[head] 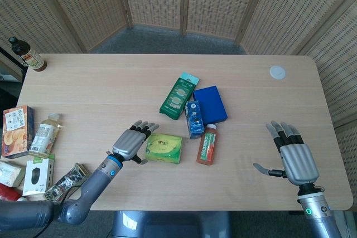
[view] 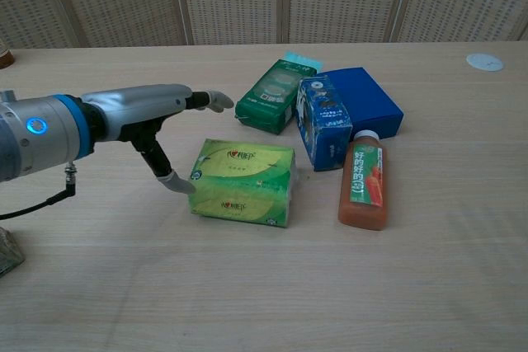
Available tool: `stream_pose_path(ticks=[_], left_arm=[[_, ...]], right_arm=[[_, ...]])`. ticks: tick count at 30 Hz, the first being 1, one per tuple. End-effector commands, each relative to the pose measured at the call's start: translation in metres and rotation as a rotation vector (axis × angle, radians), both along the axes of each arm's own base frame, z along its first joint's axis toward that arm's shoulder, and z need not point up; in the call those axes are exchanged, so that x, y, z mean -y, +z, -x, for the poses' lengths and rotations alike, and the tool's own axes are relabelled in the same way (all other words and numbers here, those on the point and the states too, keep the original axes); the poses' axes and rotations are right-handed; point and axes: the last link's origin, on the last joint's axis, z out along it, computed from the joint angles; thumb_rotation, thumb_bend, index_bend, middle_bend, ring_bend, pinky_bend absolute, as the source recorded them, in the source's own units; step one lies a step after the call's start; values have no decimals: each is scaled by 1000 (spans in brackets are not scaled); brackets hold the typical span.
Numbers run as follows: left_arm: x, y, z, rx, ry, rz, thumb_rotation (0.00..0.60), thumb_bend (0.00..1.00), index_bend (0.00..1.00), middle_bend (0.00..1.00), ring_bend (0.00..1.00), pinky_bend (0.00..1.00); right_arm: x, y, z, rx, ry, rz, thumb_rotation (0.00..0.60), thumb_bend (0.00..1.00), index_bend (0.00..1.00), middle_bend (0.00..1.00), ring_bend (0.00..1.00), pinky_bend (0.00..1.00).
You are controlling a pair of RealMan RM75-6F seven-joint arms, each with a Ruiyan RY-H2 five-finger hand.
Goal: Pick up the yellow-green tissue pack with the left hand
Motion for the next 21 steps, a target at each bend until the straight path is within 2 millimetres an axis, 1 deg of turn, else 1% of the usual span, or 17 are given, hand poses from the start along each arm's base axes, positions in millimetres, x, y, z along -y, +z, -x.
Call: stream_pose_path(ticks=[1,5,9,10,11,13,15,16,18,19,21], left_arm=[[-5,-18,-9,6,6,41,600,84,0,0,0,0],[-8,-34,-13,7,13,72,600,83,0,0,0,0],[-12,-51,-20,53,42,94,600,82,0,0,0,0],[-13,-55,-23,64,41,88,600,83,3,5,1,2],[-14,-56,-25,71,37,77,600,86,26,30,19,27],[-15,-58,-29,92,26,36,600,123,155,153,139,185],[-16,-58,-29,107,18,5,600,208,414,396,388,466],[-16,-58,-29,116,18,-10,600,233,507,481,475,551],[-17,-58,-27,119,19,-21,600,256,610,575,573,658],[-18,-57,-26,125,23,-27,600,261,643,607,603,696],[-19,-54,-26,147,30,-37,600,263,679,641,628,742]], right_arm=[[-1,3,3,2,-7,7,232,170,0,0,0,0],[-2,5,6,7,-18,12,231,171,0,0,0,0],[-3,6,10,11,-30,10,234,170,0,0,0,0],[-3,6,10,13,-31,10,233,170,0,0,0,0],[-4,7,10,14,-31,11,234,169,0,0,0,0],[-5,8,10,18,-34,14,230,169,0,0,0,0],[-6,9,12,19,-38,18,231,171,0,0,0,0],[-6,10,13,19,-42,20,231,171,0,0,0,0],[-7,10,14,23,-47,22,233,170,0,0,0,0],[-7,10,14,25,-49,23,233,170,0,0,0,0],[-7,10,15,26,-48,22,232,171,0,0,0,0]])
